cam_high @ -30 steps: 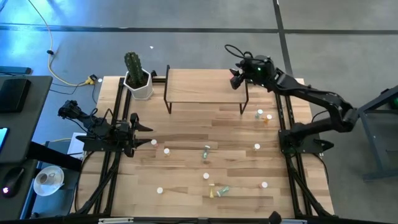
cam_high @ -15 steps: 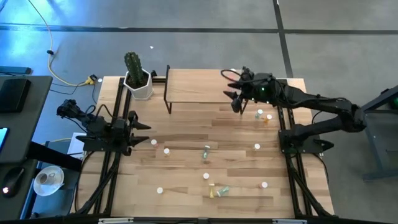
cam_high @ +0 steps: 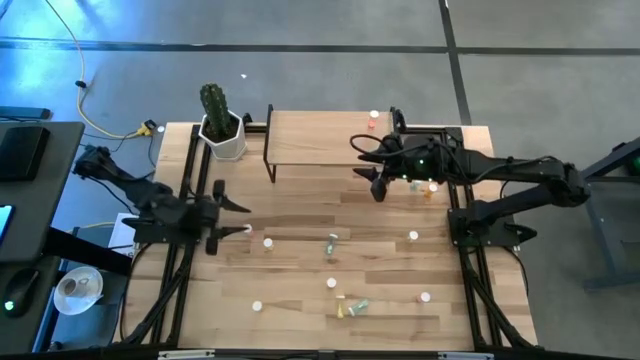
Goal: Pick and place medicine bottles onto shelf by color
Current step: Put the middle left yellow pill bottle on the shelf
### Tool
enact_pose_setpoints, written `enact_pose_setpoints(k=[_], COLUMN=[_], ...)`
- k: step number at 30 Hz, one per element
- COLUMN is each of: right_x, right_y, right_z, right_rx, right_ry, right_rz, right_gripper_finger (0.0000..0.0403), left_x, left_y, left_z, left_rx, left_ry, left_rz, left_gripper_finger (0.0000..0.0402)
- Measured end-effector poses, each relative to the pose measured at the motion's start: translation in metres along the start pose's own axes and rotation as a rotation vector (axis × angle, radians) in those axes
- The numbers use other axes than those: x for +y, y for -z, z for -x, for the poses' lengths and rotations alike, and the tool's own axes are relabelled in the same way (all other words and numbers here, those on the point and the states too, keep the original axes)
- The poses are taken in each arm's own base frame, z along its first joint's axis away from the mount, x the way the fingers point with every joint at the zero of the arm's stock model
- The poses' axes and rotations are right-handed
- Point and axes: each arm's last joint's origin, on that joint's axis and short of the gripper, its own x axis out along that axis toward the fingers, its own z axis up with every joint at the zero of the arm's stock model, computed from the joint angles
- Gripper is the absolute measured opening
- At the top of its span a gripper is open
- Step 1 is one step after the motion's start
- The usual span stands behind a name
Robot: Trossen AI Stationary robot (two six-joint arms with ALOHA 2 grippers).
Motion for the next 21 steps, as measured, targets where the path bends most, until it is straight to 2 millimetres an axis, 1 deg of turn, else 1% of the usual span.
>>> enact_pose_setpoints(k=[7,13,17,21], right_x=[0.005,0.005,0.005,0.005], right_y=[0.001,0.003,0.003,0.003], right_z=[0.001,0.001,0.001,0.001], right_rx=[-0.003,0.009,0.015,0.018], right_ry=[0.039,0.047,0.048,0.049], right_rz=[0.011,0.014,0.016,0.017], right_gripper_finger=[0.0181,0.0181,0.0181,0.0181], left_x=[-0.017,-0.026,-0.025,-0.017], left_y=[-0.001,0.008,0.015,0.02], left_z=[-0.026,-0.043,-0.055,-0.067], left_rx=[0.155,0.266,0.342,0.42], left_ry=[0.057,0.056,0.066,0.112], left_rz=[-0.038,-0.049,0.0,0.042], left_gripper_finger=[0.02,0.02,0.02,0.02])
